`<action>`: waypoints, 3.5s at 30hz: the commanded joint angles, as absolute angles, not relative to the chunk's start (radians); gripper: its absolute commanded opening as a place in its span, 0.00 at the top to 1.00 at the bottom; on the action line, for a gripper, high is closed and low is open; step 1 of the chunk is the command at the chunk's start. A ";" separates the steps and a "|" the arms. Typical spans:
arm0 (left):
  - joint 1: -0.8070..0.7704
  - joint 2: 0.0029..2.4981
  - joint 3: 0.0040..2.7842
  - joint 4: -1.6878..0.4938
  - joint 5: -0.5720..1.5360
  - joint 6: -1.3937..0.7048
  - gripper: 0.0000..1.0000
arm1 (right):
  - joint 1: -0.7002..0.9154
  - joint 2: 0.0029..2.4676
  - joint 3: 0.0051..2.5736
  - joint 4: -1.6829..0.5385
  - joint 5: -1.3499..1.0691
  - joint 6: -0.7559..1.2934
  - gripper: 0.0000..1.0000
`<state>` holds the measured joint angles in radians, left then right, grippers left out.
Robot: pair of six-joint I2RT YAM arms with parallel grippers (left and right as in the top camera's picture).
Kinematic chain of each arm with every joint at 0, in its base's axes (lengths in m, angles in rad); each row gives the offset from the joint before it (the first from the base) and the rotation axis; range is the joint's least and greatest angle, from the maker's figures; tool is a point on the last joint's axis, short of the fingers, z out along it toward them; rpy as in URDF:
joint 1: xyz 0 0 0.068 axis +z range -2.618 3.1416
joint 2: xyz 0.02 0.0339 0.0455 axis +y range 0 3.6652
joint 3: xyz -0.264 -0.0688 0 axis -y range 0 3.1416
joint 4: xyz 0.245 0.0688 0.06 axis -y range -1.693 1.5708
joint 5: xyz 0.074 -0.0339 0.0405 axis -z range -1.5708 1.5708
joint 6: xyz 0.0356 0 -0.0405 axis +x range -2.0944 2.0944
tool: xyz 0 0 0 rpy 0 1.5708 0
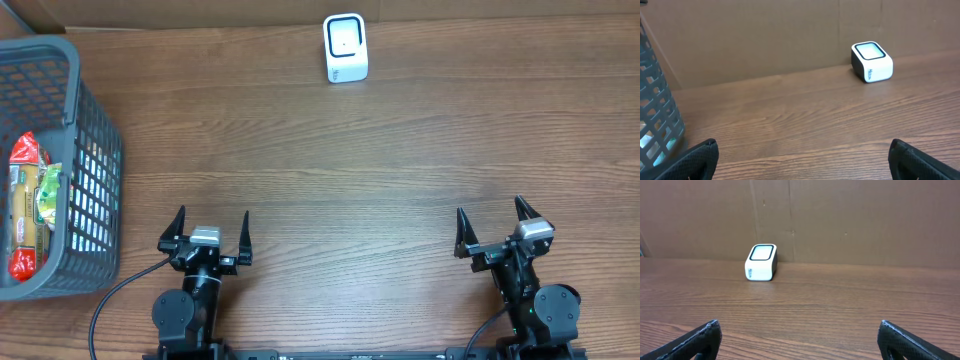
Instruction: Scan the item barcode
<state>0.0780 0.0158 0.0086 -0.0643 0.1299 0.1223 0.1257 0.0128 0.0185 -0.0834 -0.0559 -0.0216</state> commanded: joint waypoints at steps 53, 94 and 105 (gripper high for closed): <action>0.072 0.006 0.005 -0.074 0.064 0.191 0.00 | 0.123 0.003 0.008 -0.081 -0.015 -0.015 0.00; 0.072 0.542 0.679 -0.300 0.184 -0.022 0.00 | 0.123 0.400 0.648 -0.439 -0.123 -0.008 0.00; 0.073 1.144 1.702 -1.090 0.176 0.093 0.01 | 0.123 0.899 1.243 -0.878 -0.189 -0.008 0.00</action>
<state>0.0780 1.0111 1.4292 -0.9455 0.1688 -0.0048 0.1257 0.7918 1.0843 -0.7998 -0.1570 -0.0105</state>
